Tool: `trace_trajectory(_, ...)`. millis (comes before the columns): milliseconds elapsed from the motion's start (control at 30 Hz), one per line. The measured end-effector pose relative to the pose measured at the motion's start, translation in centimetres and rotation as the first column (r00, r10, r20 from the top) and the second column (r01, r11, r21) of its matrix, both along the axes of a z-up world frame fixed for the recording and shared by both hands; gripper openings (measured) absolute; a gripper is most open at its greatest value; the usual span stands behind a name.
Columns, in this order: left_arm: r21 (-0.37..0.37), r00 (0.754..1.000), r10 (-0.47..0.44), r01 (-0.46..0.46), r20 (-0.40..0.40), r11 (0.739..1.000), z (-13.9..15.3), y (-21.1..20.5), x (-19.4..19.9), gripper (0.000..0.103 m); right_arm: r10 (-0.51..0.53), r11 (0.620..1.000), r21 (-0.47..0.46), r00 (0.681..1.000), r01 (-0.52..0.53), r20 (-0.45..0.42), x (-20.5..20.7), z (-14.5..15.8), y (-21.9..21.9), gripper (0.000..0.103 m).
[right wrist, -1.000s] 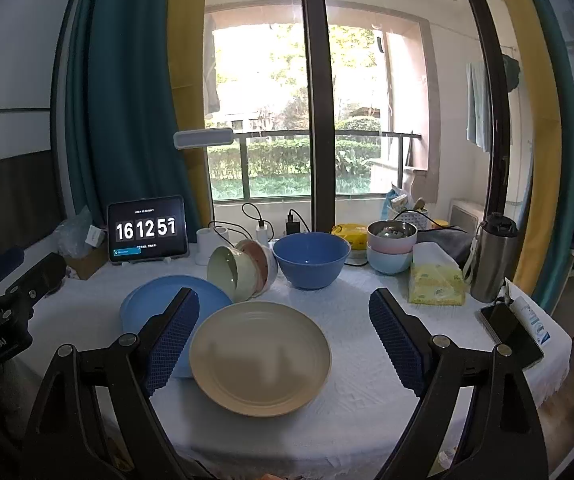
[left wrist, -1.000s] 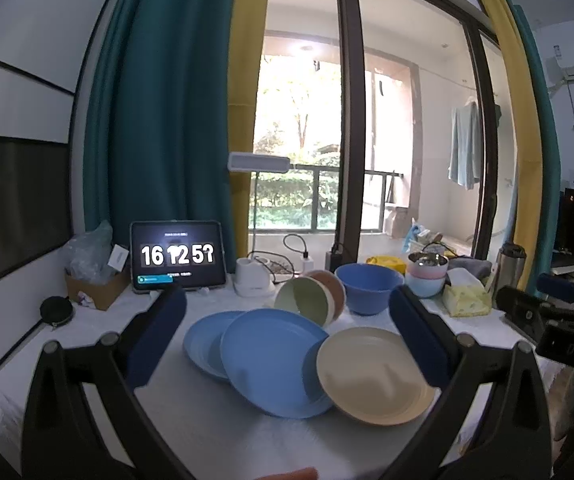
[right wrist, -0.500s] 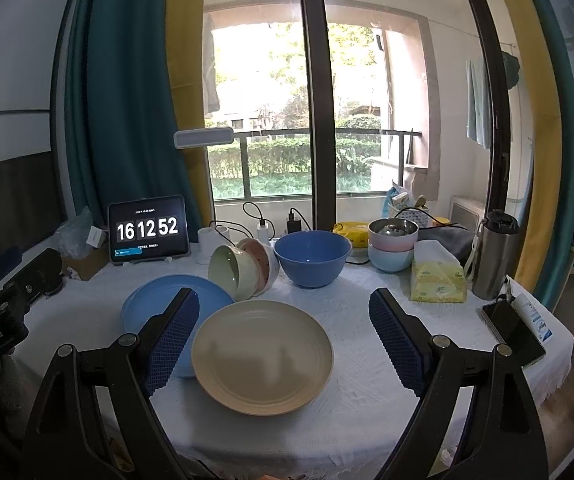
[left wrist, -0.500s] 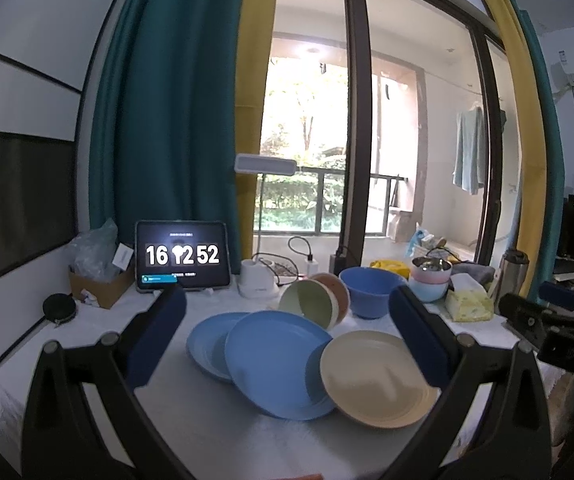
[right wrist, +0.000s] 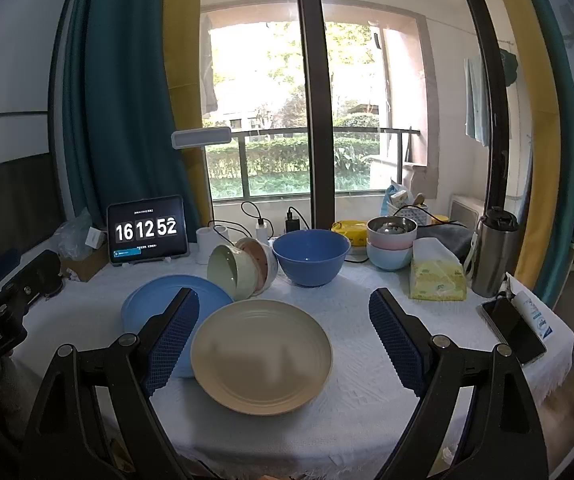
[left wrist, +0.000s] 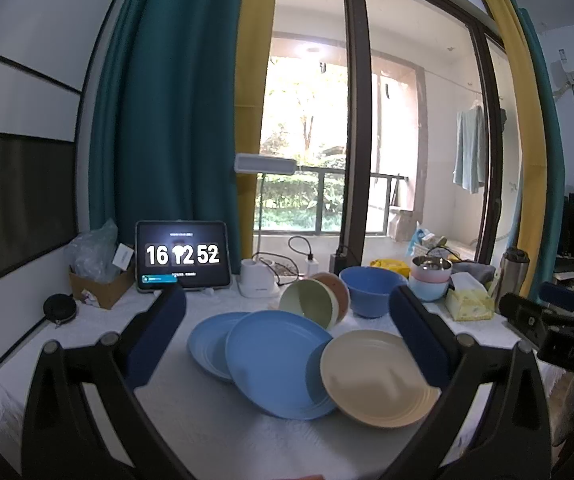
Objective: Organize plates and bowls
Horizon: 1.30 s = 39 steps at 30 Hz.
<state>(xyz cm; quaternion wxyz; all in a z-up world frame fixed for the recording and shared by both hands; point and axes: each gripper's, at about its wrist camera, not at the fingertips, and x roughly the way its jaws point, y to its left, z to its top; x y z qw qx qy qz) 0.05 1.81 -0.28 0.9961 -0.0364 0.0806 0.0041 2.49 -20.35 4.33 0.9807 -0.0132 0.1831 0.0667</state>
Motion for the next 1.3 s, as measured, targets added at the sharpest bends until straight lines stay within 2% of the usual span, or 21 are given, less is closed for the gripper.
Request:
trace_trajectory(900, 0.002, 1.0, 0.0, 0.0, -0.004, 1.0, 0.1, -0.1, 0.0, 0.102, -0.003, 1.0, 0.007, 1.0, 0.003, -0.008, 0.2, -0.1, -0.3, 0.09)
trace_trajectory(1300, 0.0, 0.999, -0.008, 0.008, -0.035, 1.0, -0.4, -0.5, 0.9, 0.102, 0.001, 1.0, 0.015, 1.0, 0.0, -0.024, 0.5, -0.5, -0.4, 0.09)
